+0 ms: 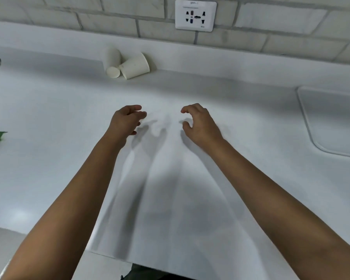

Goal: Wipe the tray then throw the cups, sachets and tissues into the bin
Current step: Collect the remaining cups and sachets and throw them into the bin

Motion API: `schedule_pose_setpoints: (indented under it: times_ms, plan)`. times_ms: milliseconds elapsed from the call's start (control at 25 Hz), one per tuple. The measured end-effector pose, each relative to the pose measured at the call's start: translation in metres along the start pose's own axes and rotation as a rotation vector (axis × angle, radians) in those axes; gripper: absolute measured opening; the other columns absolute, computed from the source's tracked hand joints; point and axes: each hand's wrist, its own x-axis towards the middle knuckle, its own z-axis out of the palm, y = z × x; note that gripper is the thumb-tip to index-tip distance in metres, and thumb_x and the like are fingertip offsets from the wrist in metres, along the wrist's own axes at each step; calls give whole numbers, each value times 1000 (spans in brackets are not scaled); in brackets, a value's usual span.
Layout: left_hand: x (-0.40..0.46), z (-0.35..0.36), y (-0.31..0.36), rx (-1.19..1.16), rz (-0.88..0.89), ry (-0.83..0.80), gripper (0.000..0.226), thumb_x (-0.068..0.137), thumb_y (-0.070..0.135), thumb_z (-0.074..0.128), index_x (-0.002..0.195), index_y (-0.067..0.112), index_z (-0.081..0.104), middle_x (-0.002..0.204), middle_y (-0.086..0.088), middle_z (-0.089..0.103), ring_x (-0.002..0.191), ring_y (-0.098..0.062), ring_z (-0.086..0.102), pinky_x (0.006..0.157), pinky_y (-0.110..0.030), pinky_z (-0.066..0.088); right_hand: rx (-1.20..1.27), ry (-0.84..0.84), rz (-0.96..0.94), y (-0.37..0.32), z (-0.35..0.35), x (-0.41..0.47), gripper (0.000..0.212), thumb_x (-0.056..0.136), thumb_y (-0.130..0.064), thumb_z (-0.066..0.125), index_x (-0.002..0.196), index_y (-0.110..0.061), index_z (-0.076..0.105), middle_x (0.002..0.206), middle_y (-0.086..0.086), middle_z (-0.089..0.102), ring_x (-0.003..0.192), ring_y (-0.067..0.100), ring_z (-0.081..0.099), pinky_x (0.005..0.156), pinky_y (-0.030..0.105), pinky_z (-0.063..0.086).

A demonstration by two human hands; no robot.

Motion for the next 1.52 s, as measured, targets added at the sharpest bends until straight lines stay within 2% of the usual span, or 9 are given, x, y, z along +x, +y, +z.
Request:
schedule_pose_setpoints:
  times_ms: [120, 280, 400, 640, 800, 1040, 1280, 1440, 1520]
  plan:
    - [50, -31, 8, -3, -24, 36, 35, 86, 22, 60, 121, 21, 56, 101, 3, 60, 91, -15, 55, 64, -22, 43, -108, -10, -25, -22, 22, 47, 40, 87, -9, 49, 127, -15, 50, 132, 1, 47, 120, 25, 42, 80, 32, 46]
    - [124, -67, 27, 16, -28, 84, 44, 85, 22, 60, 128, 19, 51, 107, -1, 56, 90, -17, 51, 64, -24, 42, -183, -21, -9, -49, 49, 119, 56, 88, -11, 50, 141, -18, 35, 148, 2, 32, 132, 25, 31, 100, 37, 41]
    - [178, -82, 42, 72, -30, 97, 54, 84, 25, 60, 135, 19, 44, 110, -2, 51, 84, -15, 49, 64, -25, 43, -276, -24, 1, -66, 65, 169, 59, 88, -13, 50, 143, -19, 30, 151, 3, 25, 134, 28, 28, 103, 40, 39]
    - [264, -77, 56, 115, -35, 135, 70, 84, 39, 61, 142, 16, 31, 144, -5, 39, 127, -24, 43, 100, -39, 44, -522, -97, -90, -72, 93, 236, 69, 86, -5, 50, 146, -23, 22, 157, -2, 12, 144, 25, 10, 109, 42, 30]
    - [294, -64, 58, 162, -20, 118, 81, 82, 47, 62, 145, 12, 24, 145, -10, 38, 131, -29, 40, 104, -43, 41, -712, -156, -206, -75, 108, 268, 68, 90, 0, 39, 149, -18, 11, 159, -1, 5, 147, 23, -4, 114, 50, 12]
    - [314, -63, 51, 231, -9, 110, 83, 77, 40, 69, 141, 9, 27, 141, -12, 41, 126, -30, 44, 100, -44, 45, -758, -157, -116, -70, 111, 281, 68, 85, -1, 50, 145, -12, 20, 150, 5, 25, 145, 26, 9, 116, 50, 6]
    - [284, -58, 48, 197, 51, 147, 74, 75, 38, 71, 135, 8, 39, 133, -9, 51, 120, -26, 51, 92, -29, 45, -691, -56, -9, -60, 90, 226, 67, 75, 5, 56, 136, -10, 35, 139, 7, 39, 132, 29, 30, 112, 43, 18]
    - [232, -48, 52, 111, 89, 33, 77, 71, 40, 73, 134, 11, 40, 129, -6, 52, 115, -26, 54, 96, -42, 49, -604, 53, 73, -60, 62, 161, 66, 72, 1, 60, 134, -11, 41, 136, 7, 44, 127, 30, 38, 103, 39, 30]
    - [193, -38, 53, 65, 117, -37, 72, 74, 37, 72, 135, 13, 41, 122, -2, 53, 108, -23, 56, 91, -40, 51, -551, 138, 127, -62, 43, 123, 66, 70, -1, 63, 132, -11, 44, 134, 8, 47, 125, 31, 40, 102, 39, 33]
